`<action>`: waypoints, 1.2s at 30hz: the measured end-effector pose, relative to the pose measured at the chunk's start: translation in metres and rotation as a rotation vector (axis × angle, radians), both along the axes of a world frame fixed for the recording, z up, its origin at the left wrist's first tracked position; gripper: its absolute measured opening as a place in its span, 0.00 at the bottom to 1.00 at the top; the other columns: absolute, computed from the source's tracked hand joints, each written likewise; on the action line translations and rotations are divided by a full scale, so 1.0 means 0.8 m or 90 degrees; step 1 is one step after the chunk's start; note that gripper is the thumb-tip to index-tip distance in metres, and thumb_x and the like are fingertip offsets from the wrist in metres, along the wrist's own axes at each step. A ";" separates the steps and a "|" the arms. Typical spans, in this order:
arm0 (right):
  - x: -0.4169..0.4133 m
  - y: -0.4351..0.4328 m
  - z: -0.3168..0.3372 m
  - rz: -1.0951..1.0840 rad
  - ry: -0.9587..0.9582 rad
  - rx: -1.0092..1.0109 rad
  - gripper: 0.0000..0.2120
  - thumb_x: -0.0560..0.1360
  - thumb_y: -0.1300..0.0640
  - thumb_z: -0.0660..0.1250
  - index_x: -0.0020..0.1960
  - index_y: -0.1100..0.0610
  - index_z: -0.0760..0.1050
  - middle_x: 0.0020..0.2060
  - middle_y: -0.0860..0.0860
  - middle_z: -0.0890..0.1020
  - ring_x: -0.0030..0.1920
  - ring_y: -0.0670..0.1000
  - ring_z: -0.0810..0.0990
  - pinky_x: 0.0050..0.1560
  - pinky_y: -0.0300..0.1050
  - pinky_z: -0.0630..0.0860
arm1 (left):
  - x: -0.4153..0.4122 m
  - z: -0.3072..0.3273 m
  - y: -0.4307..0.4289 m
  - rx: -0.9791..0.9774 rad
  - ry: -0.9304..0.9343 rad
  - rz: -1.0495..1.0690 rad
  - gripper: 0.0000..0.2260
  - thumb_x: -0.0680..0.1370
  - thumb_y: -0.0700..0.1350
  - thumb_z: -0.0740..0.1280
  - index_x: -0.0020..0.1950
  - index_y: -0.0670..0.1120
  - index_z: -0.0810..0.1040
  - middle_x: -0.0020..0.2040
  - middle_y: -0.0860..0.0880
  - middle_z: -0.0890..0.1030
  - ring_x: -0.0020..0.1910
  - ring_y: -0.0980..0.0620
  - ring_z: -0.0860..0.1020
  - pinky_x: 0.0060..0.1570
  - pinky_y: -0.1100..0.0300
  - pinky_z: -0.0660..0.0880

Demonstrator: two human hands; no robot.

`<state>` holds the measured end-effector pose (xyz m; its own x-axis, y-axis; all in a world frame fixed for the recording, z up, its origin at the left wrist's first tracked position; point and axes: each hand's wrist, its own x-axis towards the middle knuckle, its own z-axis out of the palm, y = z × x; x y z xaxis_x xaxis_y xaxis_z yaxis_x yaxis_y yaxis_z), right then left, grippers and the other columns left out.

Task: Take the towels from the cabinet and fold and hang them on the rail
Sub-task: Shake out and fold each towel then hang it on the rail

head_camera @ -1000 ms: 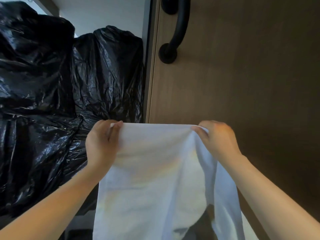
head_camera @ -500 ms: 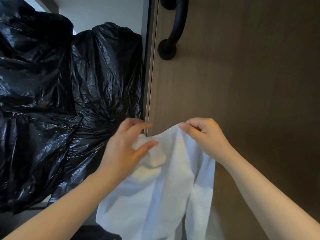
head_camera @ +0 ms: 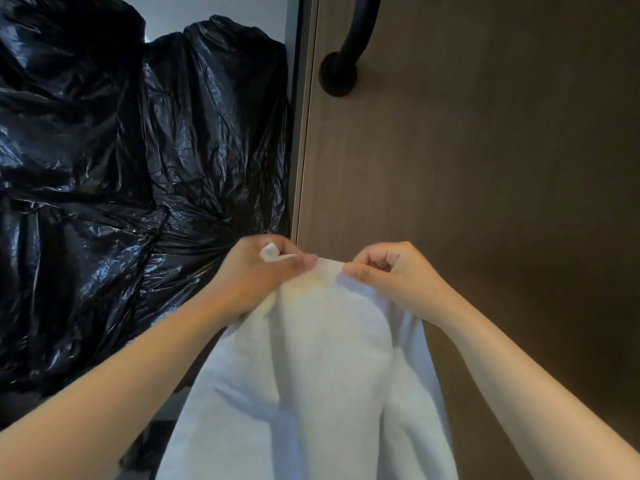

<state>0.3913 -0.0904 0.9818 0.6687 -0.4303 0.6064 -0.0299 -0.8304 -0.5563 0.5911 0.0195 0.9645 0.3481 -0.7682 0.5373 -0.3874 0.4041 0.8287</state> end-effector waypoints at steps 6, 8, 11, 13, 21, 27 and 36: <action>-0.010 -0.021 -0.082 -0.081 0.038 0.041 0.20 0.77 0.49 0.69 0.31 0.56 0.70 0.25 0.42 0.63 0.27 0.42 0.60 0.28 0.37 0.56 | 0.005 0.003 -0.010 -0.111 -0.207 0.283 0.07 0.71 0.50 0.75 0.38 0.49 0.81 0.34 0.54 0.80 0.36 0.57 0.77 0.37 0.57 0.73; -0.014 -0.026 -0.109 -0.146 0.052 0.010 0.18 0.78 0.50 0.68 0.32 0.53 0.68 0.24 0.42 0.65 0.26 0.42 0.62 0.29 0.38 0.57 | 0.009 -0.003 -0.012 -0.106 -0.284 0.297 0.07 0.72 0.50 0.74 0.39 0.48 0.82 0.38 0.53 0.81 0.39 0.53 0.78 0.40 0.55 0.74; -0.015 -0.030 -0.141 -0.246 0.079 -0.049 0.17 0.79 0.50 0.65 0.32 0.48 0.66 0.25 0.41 0.71 0.28 0.44 0.68 0.29 0.40 0.61 | 0.005 -0.014 -0.018 -0.106 -0.341 0.313 0.08 0.74 0.50 0.73 0.40 0.47 0.81 0.40 0.52 0.80 0.41 0.53 0.76 0.40 0.57 0.70; -0.020 -0.035 -0.157 -0.270 0.062 -0.015 0.17 0.79 0.51 0.65 0.33 0.48 0.67 0.26 0.39 0.73 0.28 0.43 0.68 0.29 0.38 0.63 | 0.005 -0.015 -0.019 -0.125 -0.336 0.329 0.07 0.74 0.50 0.72 0.40 0.47 0.81 0.40 0.53 0.80 0.41 0.54 0.75 0.39 0.58 0.67; -0.046 -0.050 -0.132 -0.318 -0.201 0.054 0.21 0.79 0.59 0.66 0.29 0.52 0.64 0.25 0.44 0.66 0.28 0.42 0.64 0.30 0.43 0.60 | 0.026 -0.013 -0.022 -0.131 -0.287 0.385 0.08 0.74 0.51 0.71 0.42 0.47 0.82 0.40 0.51 0.80 0.40 0.51 0.76 0.38 0.59 0.66; -0.040 -0.045 -0.027 -0.405 -0.114 -0.244 0.17 0.81 0.46 0.61 0.34 0.49 0.70 0.27 0.46 0.72 0.32 0.49 0.72 0.34 0.48 0.66 | 0.047 -0.021 -0.025 -0.119 -0.304 0.469 0.07 0.76 0.48 0.71 0.44 0.44 0.81 0.43 0.47 0.81 0.42 0.45 0.77 0.38 0.58 0.64; -0.026 -0.043 -0.021 -0.330 -0.021 -0.238 0.15 0.80 0.48 0.63 0.38 0.54 0.77 0.30 0.48 0.77 0.33 0.49 0.76 0.32 0.47 0.69 | 0.062 -0.031 -0.015 -0.079 -0.351 0.506 0.08 0.77 0.47 0.70 0.47 0.42 0.82 0.46 0.44 0.78 0.43 0.42 0.77 0.38 0.56 0.67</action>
<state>0.3704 -0.1248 0.9654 0.4089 -0.4481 0.7950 -0.4667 -0.8513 -0.2398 0.6407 0.0076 0.9401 0.4159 -0.3449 0.8415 -0.9055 -0.0710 0.4184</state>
